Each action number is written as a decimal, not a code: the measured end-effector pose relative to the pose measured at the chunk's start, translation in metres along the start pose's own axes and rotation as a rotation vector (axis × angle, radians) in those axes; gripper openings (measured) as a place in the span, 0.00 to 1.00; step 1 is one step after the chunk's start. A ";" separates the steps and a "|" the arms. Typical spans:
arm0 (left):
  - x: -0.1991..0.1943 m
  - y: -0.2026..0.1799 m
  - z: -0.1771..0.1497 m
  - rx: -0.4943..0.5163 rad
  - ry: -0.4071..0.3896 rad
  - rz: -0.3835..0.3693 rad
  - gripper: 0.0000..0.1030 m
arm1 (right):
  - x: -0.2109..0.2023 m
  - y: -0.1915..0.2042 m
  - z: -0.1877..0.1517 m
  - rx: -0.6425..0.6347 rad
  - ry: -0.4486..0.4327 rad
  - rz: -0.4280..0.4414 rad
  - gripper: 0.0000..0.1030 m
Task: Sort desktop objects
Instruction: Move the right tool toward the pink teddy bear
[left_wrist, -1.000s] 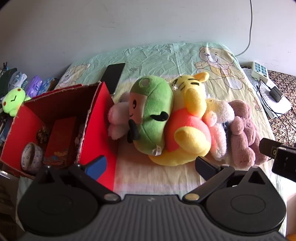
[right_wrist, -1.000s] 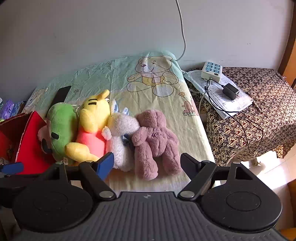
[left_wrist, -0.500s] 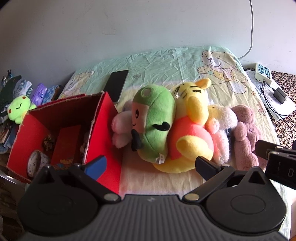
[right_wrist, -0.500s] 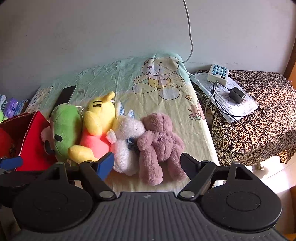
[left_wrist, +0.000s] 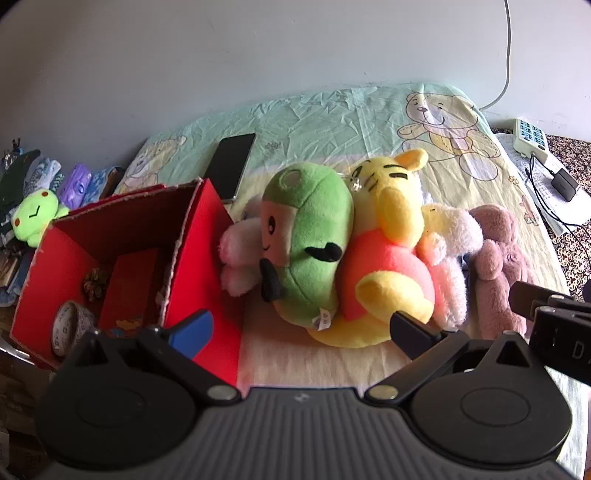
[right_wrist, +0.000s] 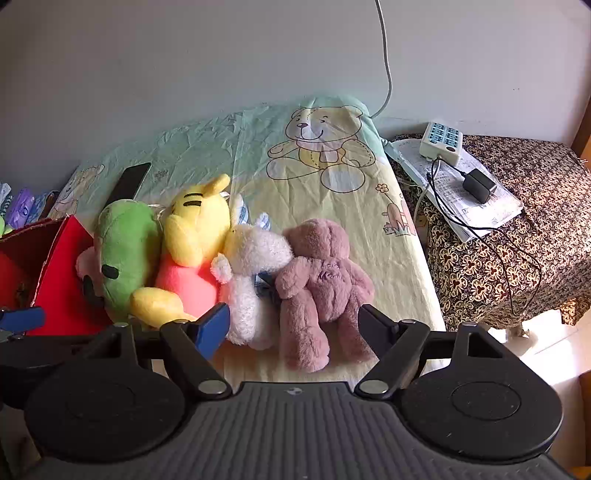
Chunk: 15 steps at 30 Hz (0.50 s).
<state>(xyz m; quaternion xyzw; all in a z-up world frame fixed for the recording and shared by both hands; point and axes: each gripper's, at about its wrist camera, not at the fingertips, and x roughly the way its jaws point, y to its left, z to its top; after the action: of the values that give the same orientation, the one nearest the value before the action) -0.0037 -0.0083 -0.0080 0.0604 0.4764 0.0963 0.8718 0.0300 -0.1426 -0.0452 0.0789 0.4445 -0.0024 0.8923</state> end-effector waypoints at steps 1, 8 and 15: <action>0.001 0.000 0.001 0.001 0.003 -0.005 0.99 | 0.001 0.000 0.000 0.003 0.002 0.000 0.76; 0.011 -0.001 -0.002 -0.003 0.030 -0.066 0.99 | 0.009 -0.010 -0.001 0.013 0.022 0.008 0.76; 0.016 0.002 -0.028 -0.025 0.072 -0.254 0.99 | 0.010 -0.042 -0.012 0.031 0.023 0.029 0.72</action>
<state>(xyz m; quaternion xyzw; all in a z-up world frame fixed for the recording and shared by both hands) -0.0190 -0.0028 -0.0353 -0.0147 0.5101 -0.0071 0.8599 0.0239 -0.1813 -0.0660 0.0992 0.4535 0.0044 0.8857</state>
